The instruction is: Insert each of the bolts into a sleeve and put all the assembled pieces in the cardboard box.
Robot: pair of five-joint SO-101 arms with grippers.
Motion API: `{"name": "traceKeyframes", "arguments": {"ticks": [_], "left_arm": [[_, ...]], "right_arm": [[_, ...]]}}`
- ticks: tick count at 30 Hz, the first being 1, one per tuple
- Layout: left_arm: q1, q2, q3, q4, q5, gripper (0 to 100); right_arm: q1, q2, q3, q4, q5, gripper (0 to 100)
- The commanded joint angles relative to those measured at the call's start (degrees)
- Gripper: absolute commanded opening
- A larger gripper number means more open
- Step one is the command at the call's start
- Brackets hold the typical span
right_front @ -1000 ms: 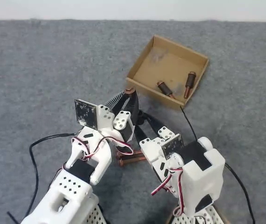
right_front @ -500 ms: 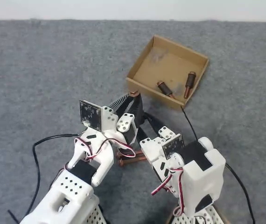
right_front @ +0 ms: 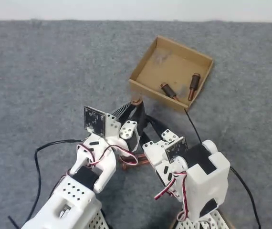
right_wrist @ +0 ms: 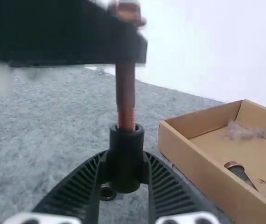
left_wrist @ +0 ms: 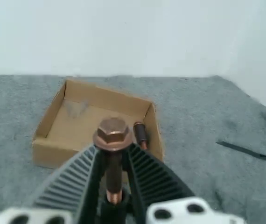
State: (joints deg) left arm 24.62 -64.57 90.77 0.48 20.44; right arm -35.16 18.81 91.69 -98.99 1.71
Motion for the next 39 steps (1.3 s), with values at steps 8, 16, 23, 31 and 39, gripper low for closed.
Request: {"name": "traceKeyframes", "arguments": {"ticks": [8,16,23,31,39], "left_arm": [[0.62,-1.67,5.49,-1.41,-0.18,1],[0.44,-1.67,5.49,-1.32,0.09,7],[0.44,-2.02,5.49,2.46,2.11,18],[0.53,-2.11,5.41,2.37,2.20,19],[0.44,-4.13,2.59,2.64,2.11,18]], "right_arm": [[2.59,-3.65,1.85,-1.80,-0.09,0.7],[2.68,-3.65,1.85,-1.80,-0.09,0.7],[2.68,-3.65,1.85,-1.80,-0.09,0.7],[2.68,-3.65,1.76,-1.80,-0.09,0.7],[3.21,-3.65,1.49,-1.80,-0.09,0.7]]}}
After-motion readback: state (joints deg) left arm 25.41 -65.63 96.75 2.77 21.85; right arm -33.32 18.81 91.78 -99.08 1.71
